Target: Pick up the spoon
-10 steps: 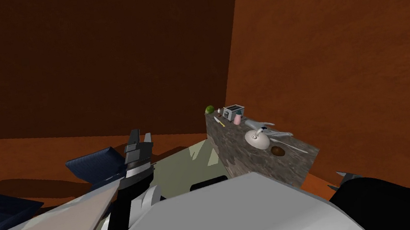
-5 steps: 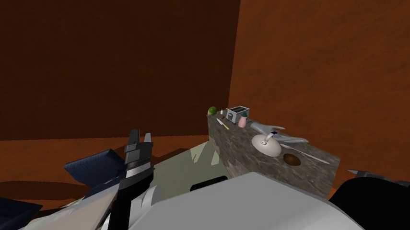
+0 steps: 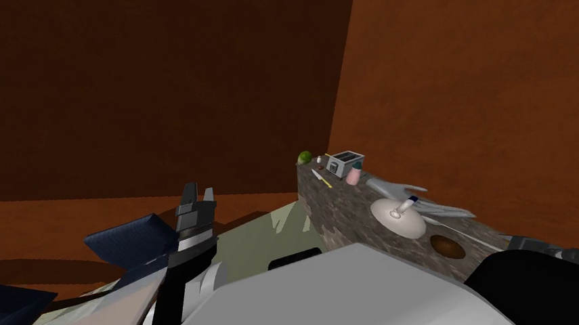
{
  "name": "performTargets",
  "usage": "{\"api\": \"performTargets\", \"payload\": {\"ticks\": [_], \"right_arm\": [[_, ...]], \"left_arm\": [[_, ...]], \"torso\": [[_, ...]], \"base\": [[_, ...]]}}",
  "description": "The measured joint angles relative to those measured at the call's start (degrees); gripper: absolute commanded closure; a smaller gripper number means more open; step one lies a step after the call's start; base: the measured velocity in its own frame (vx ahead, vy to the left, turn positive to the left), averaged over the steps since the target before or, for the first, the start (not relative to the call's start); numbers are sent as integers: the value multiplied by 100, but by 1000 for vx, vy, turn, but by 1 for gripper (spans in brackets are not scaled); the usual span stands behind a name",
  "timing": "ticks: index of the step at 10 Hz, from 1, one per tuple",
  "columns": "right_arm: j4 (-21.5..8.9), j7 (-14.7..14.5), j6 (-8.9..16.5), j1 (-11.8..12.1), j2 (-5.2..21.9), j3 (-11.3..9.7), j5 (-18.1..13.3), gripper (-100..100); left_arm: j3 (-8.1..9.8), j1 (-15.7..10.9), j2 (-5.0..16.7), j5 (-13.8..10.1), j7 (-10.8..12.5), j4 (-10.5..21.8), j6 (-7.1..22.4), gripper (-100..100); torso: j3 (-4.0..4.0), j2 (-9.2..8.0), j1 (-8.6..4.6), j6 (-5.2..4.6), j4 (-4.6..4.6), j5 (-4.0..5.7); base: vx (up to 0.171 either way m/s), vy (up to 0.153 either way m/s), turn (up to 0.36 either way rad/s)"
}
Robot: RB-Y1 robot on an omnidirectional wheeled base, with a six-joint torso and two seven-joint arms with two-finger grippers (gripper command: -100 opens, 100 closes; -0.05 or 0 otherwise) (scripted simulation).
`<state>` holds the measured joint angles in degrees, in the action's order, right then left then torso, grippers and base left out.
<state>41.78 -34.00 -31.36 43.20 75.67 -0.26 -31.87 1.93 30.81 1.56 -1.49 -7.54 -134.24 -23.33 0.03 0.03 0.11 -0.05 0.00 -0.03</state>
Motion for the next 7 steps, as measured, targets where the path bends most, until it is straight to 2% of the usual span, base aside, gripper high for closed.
{"api": "performTargets", "payload": {"ticks": [2, 5, 6, 7], "right_arm": [[-172, 119, 38, -93, -78, -113, 3, -100], [-351, 435, 236, -178, -219, -325, 25, -100], [-292, 556, 351, -102, -248, -354, 54, -100], [-349, 600, 370, -132, -262, -378, 57, -100]], "left_arm": [[-1, -2, 0, 0, 0, 0, 0, 0], [0, -3, 0, 0, 0, 1, 1, 0], [0, -3, 0, 0, 0, 1, 1, 0], [1, -1, 0, 0, 0, 1, 1, 0]], "torso": [[-27, -47, -10, 5, -11, 3], [-51, -86, -15, 0, -21, 4], [-49, -81, -17, -1, -20, 4], [-40, -66, -19, -8, -17, 5]], "base": [[-136, -11, 348], [-178, -13, 293], [-98, -14, 47], [-58, -1, 77]]}}
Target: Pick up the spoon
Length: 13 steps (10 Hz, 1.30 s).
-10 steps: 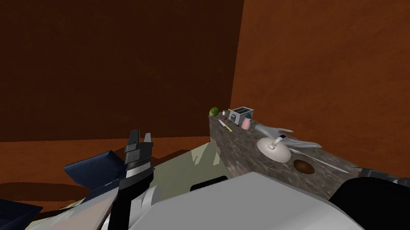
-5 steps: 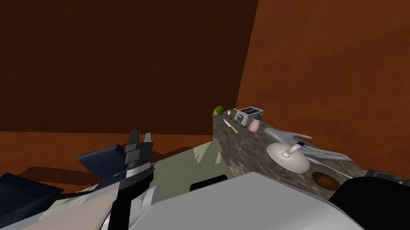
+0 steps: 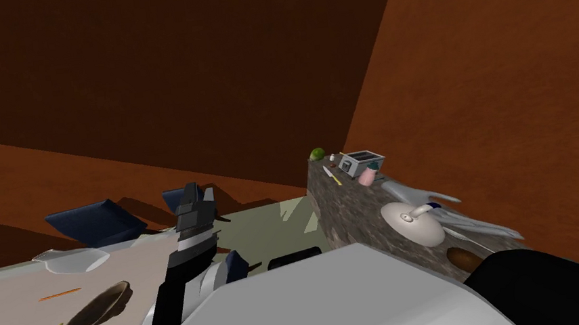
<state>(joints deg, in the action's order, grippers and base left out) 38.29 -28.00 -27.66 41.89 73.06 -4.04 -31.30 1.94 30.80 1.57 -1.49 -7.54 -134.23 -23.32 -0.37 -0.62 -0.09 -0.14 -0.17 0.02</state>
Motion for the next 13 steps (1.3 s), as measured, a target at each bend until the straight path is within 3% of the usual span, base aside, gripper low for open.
{"api": "performTargets", "payload": {"ticks": [1, 2, 6, 7, 8, 10, 11, 13], "right_arm": [[-105, 30, -16, -68, -28, -50, -9, -100], [-117, 39, -19, -75, -31, -57, -10, 100], [-120, 45, -14, -74, -31, -52, -6, 100], [-120, 45, -14, -75, -31, -52, -5, 0], [-120, 45, -13, -75, -31, -51, -5, 100], [50, -59, -58, 31, 53, 48, -3, 100], [-10, -186, -163, -58, 72, 81, -41, 100], [360, -388, -228, 181, 232, 283, -31, 100]], "left_arm": [[0, 0, 0, 0, 0, 0, 0, 0], [0, 1, 0, 0, 0, 0, 0, 0], [0, 1, 0, 0, 0, 0, 0, 0], [0, 1, 0, 0, 0, 0, 0, 0], [0, 1, 0, 0, 0, 0, 0, 0], [1, 3, 0, 0, 0, -1, -1, 0], [1, 4, 0, 0, 0, -1, -1, 0], [1, 4, 0, 0, 0, -1, -1, 0]], "torso": [[9, 15, 3, 5, 4, 0], [17, 29, 4, 2, 7, -1], [29, 46, 0, 8, 13, 3], [29, 48, -1, 8, 14, 3], [30, 48, -1, 8, 14, 3], [51, 85, 5, -4, 22, 1], [60, 101, 6, -6, 25, 1], [70, 119, 16, 2, 28, -3]], "base": [[-25, 0, 26], [-6, -1, -6], [0, 0, 0], [0, 0, 0], [76, -2, -203], [160, 6, -339], [217, 24, -420], [180, 26, -317]]}}
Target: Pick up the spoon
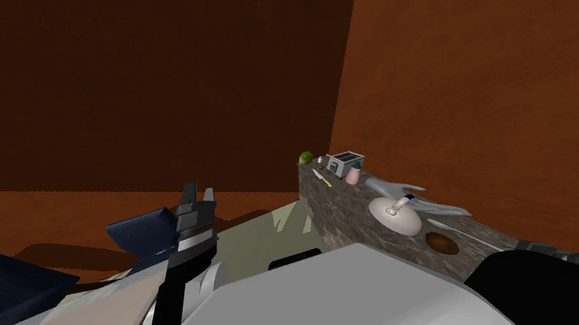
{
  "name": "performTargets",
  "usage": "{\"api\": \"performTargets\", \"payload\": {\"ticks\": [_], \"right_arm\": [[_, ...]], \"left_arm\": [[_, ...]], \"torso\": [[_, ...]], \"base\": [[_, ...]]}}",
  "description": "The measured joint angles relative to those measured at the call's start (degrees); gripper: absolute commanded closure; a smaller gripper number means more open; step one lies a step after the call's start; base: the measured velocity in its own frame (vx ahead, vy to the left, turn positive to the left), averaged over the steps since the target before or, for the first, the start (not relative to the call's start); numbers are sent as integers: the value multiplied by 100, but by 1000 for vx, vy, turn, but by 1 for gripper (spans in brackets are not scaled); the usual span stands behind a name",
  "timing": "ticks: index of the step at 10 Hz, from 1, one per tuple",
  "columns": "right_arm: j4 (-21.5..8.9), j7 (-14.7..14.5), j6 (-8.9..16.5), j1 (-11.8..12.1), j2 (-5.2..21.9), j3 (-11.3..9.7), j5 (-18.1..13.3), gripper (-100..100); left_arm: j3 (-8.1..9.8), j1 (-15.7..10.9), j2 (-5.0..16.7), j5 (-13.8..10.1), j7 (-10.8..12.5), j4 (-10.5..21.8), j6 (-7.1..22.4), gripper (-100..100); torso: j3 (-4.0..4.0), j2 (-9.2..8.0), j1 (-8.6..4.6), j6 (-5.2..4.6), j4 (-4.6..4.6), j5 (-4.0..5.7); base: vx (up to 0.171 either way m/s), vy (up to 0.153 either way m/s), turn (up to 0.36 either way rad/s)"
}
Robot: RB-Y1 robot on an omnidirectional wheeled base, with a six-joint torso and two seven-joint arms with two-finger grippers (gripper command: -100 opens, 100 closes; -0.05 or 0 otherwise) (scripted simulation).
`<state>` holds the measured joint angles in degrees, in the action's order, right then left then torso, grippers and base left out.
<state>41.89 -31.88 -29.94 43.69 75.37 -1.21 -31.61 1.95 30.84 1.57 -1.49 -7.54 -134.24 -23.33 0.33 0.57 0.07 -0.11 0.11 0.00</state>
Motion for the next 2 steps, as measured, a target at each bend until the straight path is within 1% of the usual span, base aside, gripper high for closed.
{"api": "performTargets", "payload": {"ticks": [1, 2], "right_arm": [[-15, -105, -82, -47, 32, 45, -21, 100], [-28, -134, -110, -55, 33, 49, -25, 0]], "left_arm": [[0, -1, 0, 0, 0, 0, 0, 0], [-1, -3, 0, 0, 0, 0, 0, 0]], "torso": [[-4, -7, -4, 5, -1, 1], [-17, -32, -12, 11, -7, 4]], "base": [[61, 17, -42], [12, 5, 10]]}}
